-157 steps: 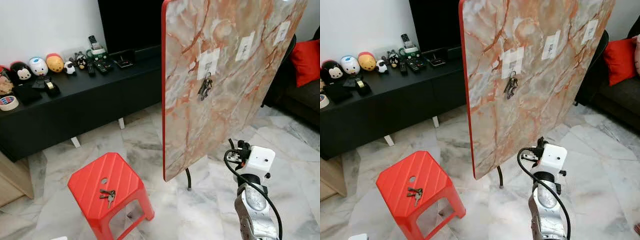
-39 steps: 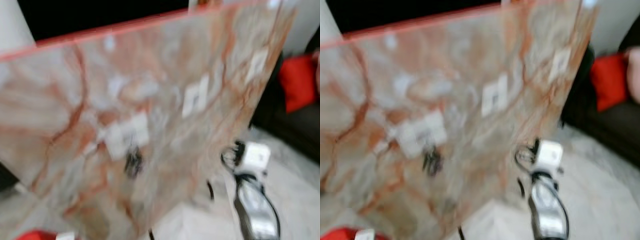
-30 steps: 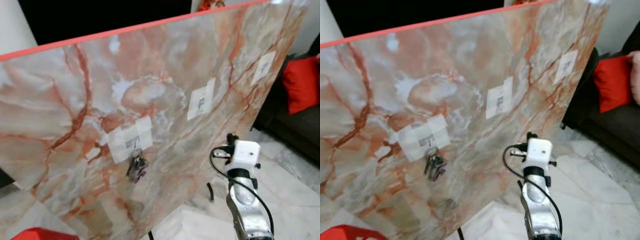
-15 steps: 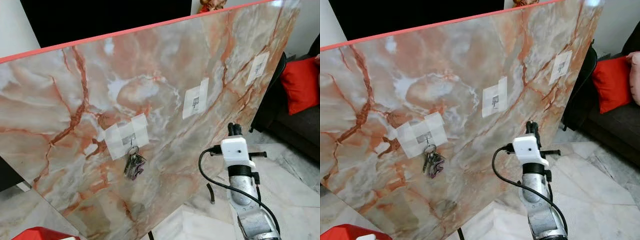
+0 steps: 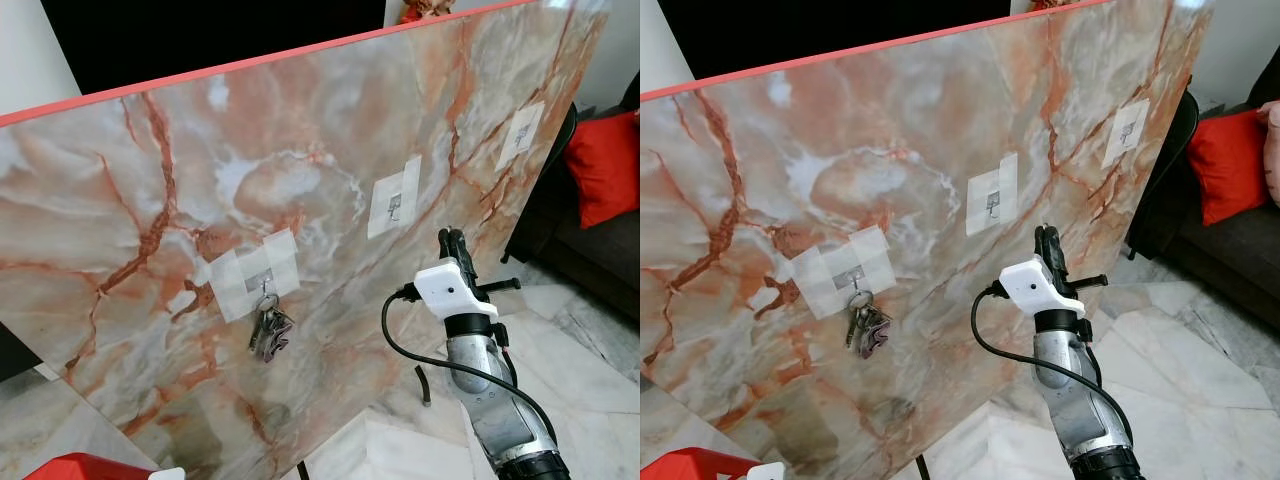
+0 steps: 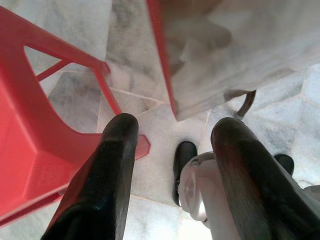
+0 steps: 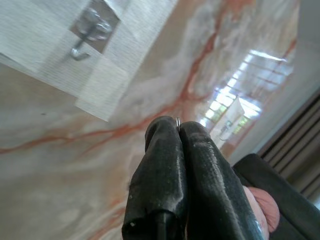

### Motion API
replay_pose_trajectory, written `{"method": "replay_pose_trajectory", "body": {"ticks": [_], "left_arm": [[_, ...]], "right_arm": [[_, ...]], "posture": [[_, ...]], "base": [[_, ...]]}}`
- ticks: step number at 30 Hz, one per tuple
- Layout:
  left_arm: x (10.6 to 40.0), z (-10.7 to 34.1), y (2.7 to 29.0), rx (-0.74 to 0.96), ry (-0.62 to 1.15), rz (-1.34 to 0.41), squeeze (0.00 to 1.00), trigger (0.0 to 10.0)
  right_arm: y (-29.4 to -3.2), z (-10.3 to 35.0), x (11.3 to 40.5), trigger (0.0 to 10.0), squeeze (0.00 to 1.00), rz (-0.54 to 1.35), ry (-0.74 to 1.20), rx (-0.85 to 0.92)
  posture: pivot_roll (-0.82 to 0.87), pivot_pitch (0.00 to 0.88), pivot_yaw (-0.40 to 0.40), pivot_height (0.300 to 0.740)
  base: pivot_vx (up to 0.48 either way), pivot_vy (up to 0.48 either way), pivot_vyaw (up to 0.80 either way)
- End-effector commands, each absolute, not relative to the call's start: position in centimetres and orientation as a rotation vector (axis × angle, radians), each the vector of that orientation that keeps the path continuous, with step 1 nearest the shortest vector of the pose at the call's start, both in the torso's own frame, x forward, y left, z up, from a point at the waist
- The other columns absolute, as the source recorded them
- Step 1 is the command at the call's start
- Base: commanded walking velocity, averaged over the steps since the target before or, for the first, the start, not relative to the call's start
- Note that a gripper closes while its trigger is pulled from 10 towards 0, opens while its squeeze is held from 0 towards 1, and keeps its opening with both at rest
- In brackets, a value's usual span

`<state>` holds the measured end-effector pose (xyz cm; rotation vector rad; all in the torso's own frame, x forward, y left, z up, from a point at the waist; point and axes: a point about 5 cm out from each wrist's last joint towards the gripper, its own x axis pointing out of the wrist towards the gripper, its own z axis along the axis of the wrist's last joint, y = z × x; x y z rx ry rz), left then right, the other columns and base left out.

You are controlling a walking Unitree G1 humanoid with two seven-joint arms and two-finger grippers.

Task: Hang keys on a hook

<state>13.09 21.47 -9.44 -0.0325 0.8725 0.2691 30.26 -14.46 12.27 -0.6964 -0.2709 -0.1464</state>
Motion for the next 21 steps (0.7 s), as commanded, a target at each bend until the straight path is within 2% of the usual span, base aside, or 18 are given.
{"method": "replay_pose_trajectory", "body": {"ticks": [1,9,11,13,21], "left_arm": [[12.4,-9.8,20.6,-0.014,0.883,0.261,0.00,10.0],[11.5,-10.2,17.6,-0.014,0.881,0.242,0.00,10.0],[11.7,-10.1,18.5,-0.012,0.882,0.248,0.00,10.0],[12.2,-9.8,20.6,-0.012,0.883,0.265,0.00,10.0],[12.3,-9.7,20.9,-0.008,0.882,0.269,0.00,10.0]], "right_arm": [[-13.4,12.4,30.3,10.0,0.00,-0.087,-0.293,-0.696],[-11.8,12.1,29.4,10.0,0.00,0.036,-0.331,-0.678],[-11.8,12.0,29.3,10.0,0.00,0.032,-0.328,-0.677],[-12.1,12.0,29.0,10.0,0.00,0.013,-0.321,-0.675],[-12.8,12.4,29.3,10.0,0.00,-0.022,-0.337,-0.709]], "posture": [[0.03,0.000,-0.016,0.740],[0.03,0.000,-0.015,0.740],[0.03,0.000,-0.015,0.740],[0.03,0.000,-0.018,0.740],[0.03,0.000,-0.017,0.740]], "base": [[0.000,0.000,0.00],[0.000,0.000,0.00],[0.000,0.000,0.00],[0.000,0.000,0.00],[0.000,0.000,0.00]]}}
